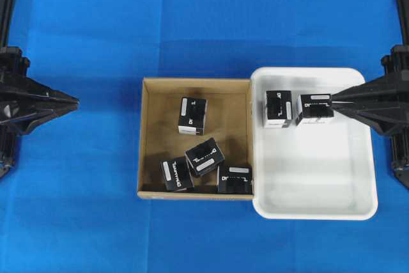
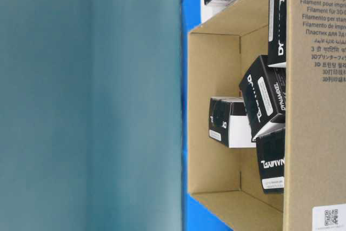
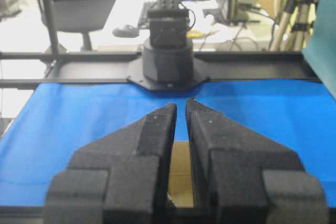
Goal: Pick a box that is randomly placed inside the cardboard box.
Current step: 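Lift the right gripper from the white tray and swing it left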
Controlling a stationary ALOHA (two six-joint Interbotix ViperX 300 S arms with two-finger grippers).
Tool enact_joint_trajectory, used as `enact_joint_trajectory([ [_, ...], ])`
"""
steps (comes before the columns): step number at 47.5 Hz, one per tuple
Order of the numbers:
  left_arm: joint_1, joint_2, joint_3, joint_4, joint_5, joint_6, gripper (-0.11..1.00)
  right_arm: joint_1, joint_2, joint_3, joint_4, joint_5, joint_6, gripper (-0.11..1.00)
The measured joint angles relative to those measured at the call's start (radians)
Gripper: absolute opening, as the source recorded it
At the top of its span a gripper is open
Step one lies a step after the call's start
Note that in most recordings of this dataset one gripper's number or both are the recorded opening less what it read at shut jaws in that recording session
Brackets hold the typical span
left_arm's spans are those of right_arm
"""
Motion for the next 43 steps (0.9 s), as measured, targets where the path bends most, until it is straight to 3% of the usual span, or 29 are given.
enact_joint_trajectory([
  [3, -0.003, 0.002, 0.0, 0.006, 0.02, -0.009, 0.08, 0.0, 0.0, -0.005, 0.009, 0.003, 0.012, 0.15],
  [8, -0.012, 0.005, -0.002, 0.011, 0.064, -0.015, -0.04, 0.0, 0.002, -0.018, 0.066, 0.04, 0.038, 0.03],
  [14, -0.012, 0.002, -0.011, 0.012, 0.114, -0.015, -0.07, -0.008, 0.008, -0.058, 0.11, 0.156, 0.078, -0.01],
  [31, -0.012, 0.017, -0.058, 0.014, 0.264, -0.017, -0.07, -0.011, 0.201, -0.383, 0.12, 0.793, 0.219, 0.0],
  [43, -0.012, 0.021, -0.072, 0.014, 0.299, -0.017, -0.07, 0.02, 0.48, -0.569, 0.12, 0.968, 0.242, 0.0],
])
